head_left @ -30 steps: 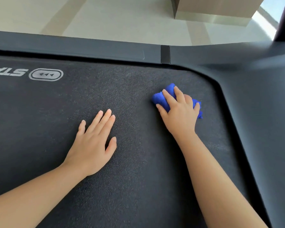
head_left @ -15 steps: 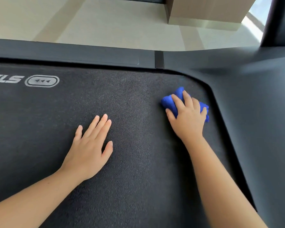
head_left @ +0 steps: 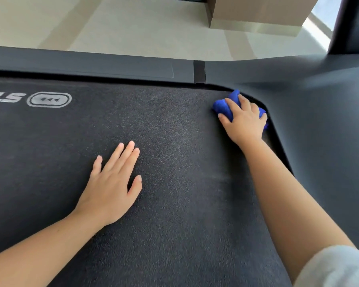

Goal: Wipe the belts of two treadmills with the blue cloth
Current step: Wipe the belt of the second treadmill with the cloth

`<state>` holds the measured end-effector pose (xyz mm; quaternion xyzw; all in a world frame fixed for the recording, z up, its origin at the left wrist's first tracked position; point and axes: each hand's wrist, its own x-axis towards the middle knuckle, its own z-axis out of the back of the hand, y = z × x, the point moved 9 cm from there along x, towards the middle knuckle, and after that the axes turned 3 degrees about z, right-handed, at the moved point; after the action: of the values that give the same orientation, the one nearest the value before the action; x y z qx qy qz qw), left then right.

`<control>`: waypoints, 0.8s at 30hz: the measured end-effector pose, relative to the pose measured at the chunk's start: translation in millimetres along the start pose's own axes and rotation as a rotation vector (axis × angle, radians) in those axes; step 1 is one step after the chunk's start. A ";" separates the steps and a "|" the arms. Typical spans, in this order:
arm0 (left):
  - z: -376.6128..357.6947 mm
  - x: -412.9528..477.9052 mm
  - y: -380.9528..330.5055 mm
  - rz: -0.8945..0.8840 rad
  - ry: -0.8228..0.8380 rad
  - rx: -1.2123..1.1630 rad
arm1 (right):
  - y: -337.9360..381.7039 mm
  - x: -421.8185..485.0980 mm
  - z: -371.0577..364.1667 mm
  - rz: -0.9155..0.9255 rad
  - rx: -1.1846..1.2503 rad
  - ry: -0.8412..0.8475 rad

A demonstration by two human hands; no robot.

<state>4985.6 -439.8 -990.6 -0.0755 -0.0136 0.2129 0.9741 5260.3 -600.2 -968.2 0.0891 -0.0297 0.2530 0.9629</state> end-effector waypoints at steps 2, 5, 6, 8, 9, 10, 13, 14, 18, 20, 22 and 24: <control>-1.2 1.0 -1.1 0.000 0.020 0.009 | 9.9 -38.9 4.1 0.076 -0.005 -0.055; -0.6 1.2 -1.3 0.009 0.021 0.024 | 39.5 -118.0 12.3 0.191 0.011 -0.160; -0.4 1.1 -1.8 0.010 0.026 0.030 | 50.6 -139.6 11.8 0.210 0.014 -0.157; -0.4 0.6 -3.2 0.004 0.039 0.037 | 69.0 -171.1 9.2 0.254 0.003 -0.139; -0.6 0.6 -2.8 0.005 0.037 0.041 | 75.2 -178.7 9.8 0.283 0.007 -0.137; -0.2 0.6 -2.4 0.007 0.033 0.042 | 77.5 -180.0 10.2 0.321 0.030 -0.126; -0.6 0.7 -3.2 0.001 0.034 0.040 | 68.0 -153.4 9.5 0.403 0.023 -0.092; -0.8 0.6 -3.4 0.001 0.038 0.035 | 58.8 -136.9 8.9 0.368 0.006 -0.084; -0.2 0.4 -1.4 0.019 0.028 0.013 | 19.4 -77.1 7.3 0.049 0.000 -0.077; 0.1 1.1 -2.3 0.021 0.033 0.004 | 18.3 -78.9 6.8 0.011 -0.023 -0.084; 0.1 1.3 -3.7 0.011 0.037 0.006 | 31.3 -105.8 5.9 0.046 -0.016 -0.084; -0.1 1.3 -2.8 0.008 0.028 0.006 | 56.9 -149.0 6.3 0.142 0.013 -0.120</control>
<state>4987.9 -441.8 -990.2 -0.0756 0.0012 0.2158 0.9735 5102.5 -624.5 -968.3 0.1083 -0.0920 0.3150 0.9384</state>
